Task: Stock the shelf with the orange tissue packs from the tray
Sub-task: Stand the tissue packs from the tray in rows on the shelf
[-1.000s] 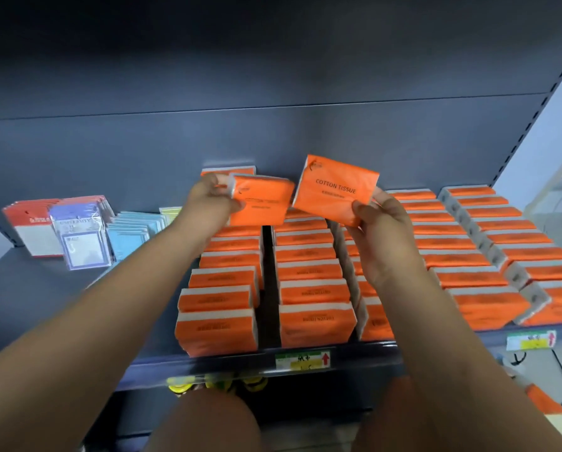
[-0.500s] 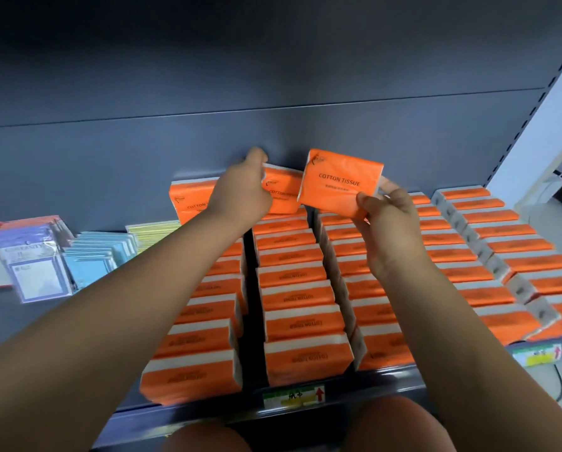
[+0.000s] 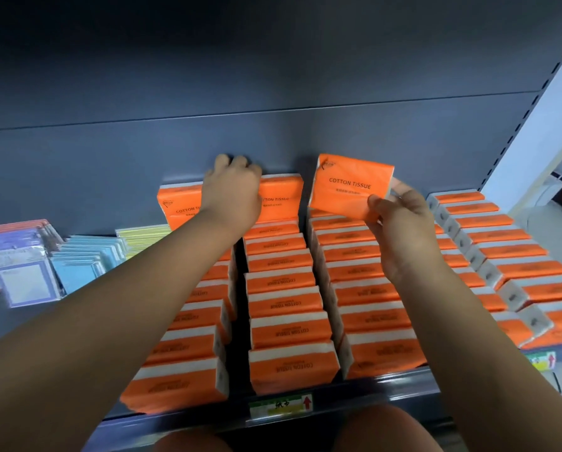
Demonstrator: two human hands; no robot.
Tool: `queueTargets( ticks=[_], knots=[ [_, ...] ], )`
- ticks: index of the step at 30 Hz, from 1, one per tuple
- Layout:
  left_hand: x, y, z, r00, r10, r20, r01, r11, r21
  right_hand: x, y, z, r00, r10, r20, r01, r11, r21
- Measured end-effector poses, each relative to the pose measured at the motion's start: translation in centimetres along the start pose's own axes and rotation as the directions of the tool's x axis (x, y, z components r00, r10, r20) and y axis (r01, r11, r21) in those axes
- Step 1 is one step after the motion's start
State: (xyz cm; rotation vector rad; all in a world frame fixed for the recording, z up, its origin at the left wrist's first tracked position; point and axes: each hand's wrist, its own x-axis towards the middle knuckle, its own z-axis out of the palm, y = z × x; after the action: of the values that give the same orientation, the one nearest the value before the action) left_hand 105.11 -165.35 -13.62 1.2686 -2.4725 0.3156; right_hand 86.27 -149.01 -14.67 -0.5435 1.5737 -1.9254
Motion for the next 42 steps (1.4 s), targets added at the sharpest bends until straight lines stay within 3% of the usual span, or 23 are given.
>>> queueTargets(
  ticks=[5, 10, 14, 18, 25, 30, 35, 42],
  knots=[
    [-0.6, 0.0, 0.4, 0.998, -0.062, 0.017, 0.062, 0.997, 0.047, 0.9, -0.4, -0.8, 1.0, -0.02, 0.015, 0.022, 0.994, -0.103],
    [-0.7, 0.9, -0.2, 1.0, -0.028, -0.006, 0.028, 0.998, 0.047, 2.1, -1.3, -1.3, 0.994, -0.089, 0.058, 0.101, 0.964, -0.248],
    [-0.2, 3.4, -1.1, 0.991, 0.094, -0.097, -0.101, 0.993, -0.069, 3.7, -1.5, -1.4, 0.988, -0.089, 0.128, 0.125, 0.941, -0.314],
    [1.0, 6.5, -1.3, 0.972, 0.212, -0.101, -0.228, 0.955, -0.187, 5.4, -1.0, -1.2, 0.986, -0.017, 0.168, 0.068, 0.95, -0.305],
    [3.0, 8.3, 0.3, 0.975, 0.188, -0.12, -0.212, 0.95, -0.231, 8.0, 0.6, -1.6, 0.978, 0.038, 0.206, 0.055, 0.903, -0.427],
    [3.8, 9.0, 1.2, 0.987, 0.111, -0.12, -0.115, 0.993, -0.028, 9.1, 0.9, -1.0, 0.978, -0.082, 0.194, 0.182, 0.792, -0.582],
    [4.0, 9.4, 1.4, 0.99, 0.117, -0.081, -0.117, 0.993, 0.001, 10.2, 0.8, -1.1, 0.968, -0.098, 0.232, 0.241, 0.629, -0.739],
    [3.7, 9.6, 1.3, 0.991, 0.124, -0.053, -0.122, 0.992, 0.041, 10.4, 1.5, -1.3, 0.958, -0.134, 0.252, 0.283, 0.546, -0.788]
  ],
)
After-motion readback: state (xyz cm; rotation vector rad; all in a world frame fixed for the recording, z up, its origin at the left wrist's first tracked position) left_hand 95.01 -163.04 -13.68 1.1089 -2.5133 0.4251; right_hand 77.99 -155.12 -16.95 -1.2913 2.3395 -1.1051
